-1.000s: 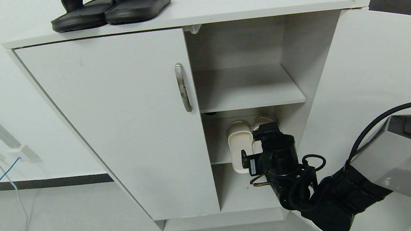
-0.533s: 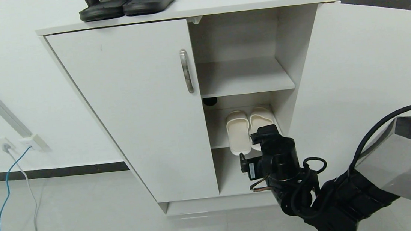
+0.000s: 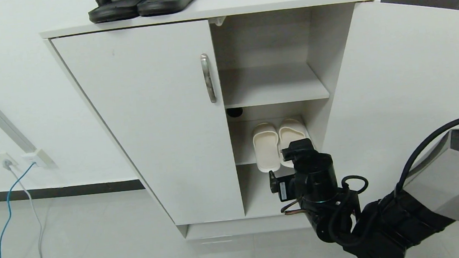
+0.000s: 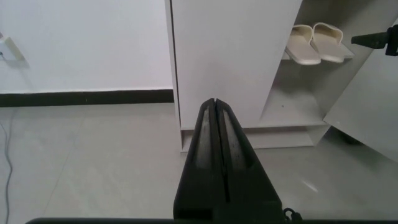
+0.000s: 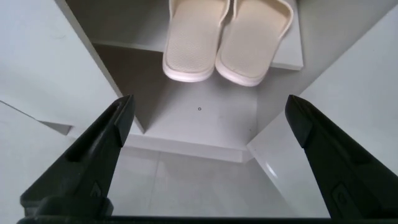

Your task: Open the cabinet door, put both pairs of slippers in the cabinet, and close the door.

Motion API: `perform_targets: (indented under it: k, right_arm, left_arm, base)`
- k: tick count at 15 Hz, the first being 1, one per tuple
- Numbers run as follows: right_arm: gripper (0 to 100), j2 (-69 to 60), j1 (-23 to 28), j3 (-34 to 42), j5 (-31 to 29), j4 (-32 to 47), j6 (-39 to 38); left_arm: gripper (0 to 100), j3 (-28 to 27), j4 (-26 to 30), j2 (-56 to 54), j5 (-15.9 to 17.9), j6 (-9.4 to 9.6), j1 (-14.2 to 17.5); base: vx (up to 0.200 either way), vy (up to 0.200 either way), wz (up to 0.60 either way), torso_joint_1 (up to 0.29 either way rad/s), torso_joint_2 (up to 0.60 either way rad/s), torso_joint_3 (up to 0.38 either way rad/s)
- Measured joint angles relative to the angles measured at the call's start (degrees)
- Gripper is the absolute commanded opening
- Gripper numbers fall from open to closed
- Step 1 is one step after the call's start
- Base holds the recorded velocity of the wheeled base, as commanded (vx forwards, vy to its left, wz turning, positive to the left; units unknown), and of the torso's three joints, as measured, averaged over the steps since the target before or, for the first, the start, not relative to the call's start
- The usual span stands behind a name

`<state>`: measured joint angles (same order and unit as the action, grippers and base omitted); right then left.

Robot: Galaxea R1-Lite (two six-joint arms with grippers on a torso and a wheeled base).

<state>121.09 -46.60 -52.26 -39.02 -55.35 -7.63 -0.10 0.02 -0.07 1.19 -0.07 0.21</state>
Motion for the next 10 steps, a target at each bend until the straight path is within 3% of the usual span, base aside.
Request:
perform_targets:
  k: [7, 10]
  right_arm:
    - [100, -0.1, -0.5, 0.6, -0.1, 0.0, 0.0]
    - [100, -0.1, -0.6, 0.8, -0.1, 0.0, 0.0]
  left_arm:
    - [0, 0.0, 0.1, 0.0, 0.0, 0.07, 0.0]
    - [0, 0.0, 0.1, 0.0, 0.0, 0.15, 0.0]
  base:
    - [0.000, 0.000, 0.00, 0.000, 0.00, 0.000]
    - [0.000, 0.000, 0.00, 0.002, 0.00, 0.121]
